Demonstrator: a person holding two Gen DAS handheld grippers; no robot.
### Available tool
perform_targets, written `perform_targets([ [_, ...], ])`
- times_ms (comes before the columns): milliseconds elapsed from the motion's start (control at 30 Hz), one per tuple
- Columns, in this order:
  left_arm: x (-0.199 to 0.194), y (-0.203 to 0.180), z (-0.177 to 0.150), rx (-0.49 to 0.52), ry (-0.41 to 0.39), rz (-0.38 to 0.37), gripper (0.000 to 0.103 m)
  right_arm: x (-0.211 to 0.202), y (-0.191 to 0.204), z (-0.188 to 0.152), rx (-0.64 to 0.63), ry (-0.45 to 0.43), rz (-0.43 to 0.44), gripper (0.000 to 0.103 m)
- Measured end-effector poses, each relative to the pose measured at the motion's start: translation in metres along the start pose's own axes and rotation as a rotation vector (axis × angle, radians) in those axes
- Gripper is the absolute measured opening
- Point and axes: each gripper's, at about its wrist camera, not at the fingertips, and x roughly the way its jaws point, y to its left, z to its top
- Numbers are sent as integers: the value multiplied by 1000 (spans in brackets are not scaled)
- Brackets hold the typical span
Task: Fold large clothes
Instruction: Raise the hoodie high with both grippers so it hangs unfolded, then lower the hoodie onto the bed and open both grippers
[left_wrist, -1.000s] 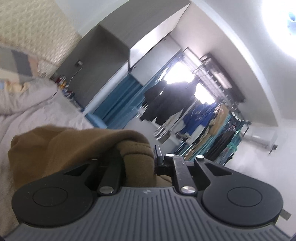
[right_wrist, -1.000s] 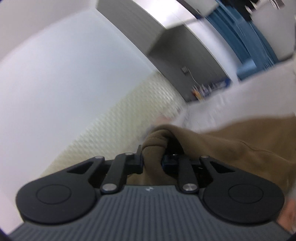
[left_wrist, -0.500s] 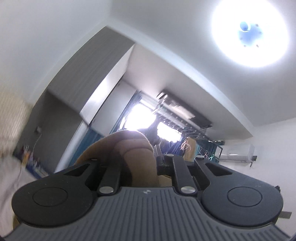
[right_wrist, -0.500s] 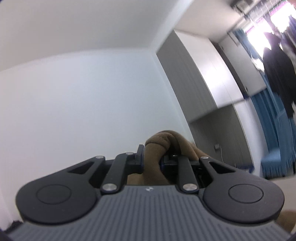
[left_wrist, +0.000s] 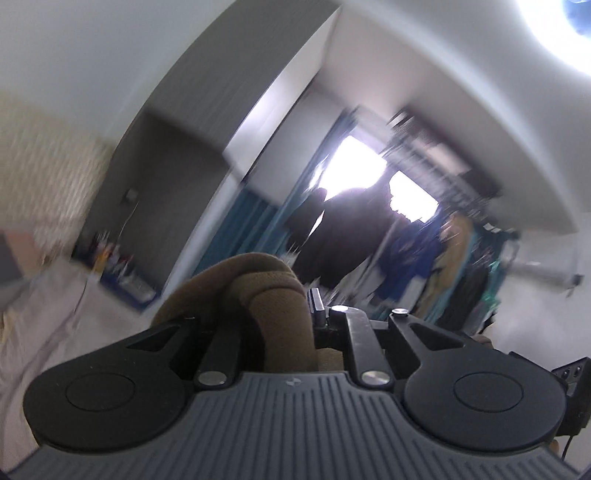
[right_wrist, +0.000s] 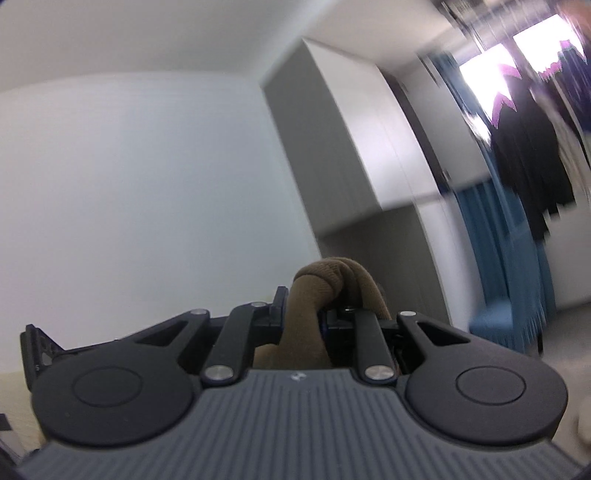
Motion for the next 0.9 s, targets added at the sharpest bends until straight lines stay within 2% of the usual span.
perform_targets([
  [133,102,66,-48,37,85,67,17,69,-74,-58,69,74,-96,19],
  [267,210,134,-96,53,173,127,17,156,-154,-116,108,130,-189,19],
  [367,293,203,-144,8,267,193,17,218,-214,-167,144,200,-247,19],
  [467,356,276,-191,-51,364,245,17,268,-262,-227,156,301,-286,19],
  [533,388,316,-218,-84,425,271,17,289,-278,-268,135,369,-296,19],
  [633,420,356,-247,-47,496,295,17,325,-309,-310,162,445,-304,19],
  [733,444,397,-268,-142,550,321,17,344,-323,-345,185,510,-330,19],
  [900,461,427,-288,-159,591,353,17,359,-336,-379,185,579,-381,19],
])
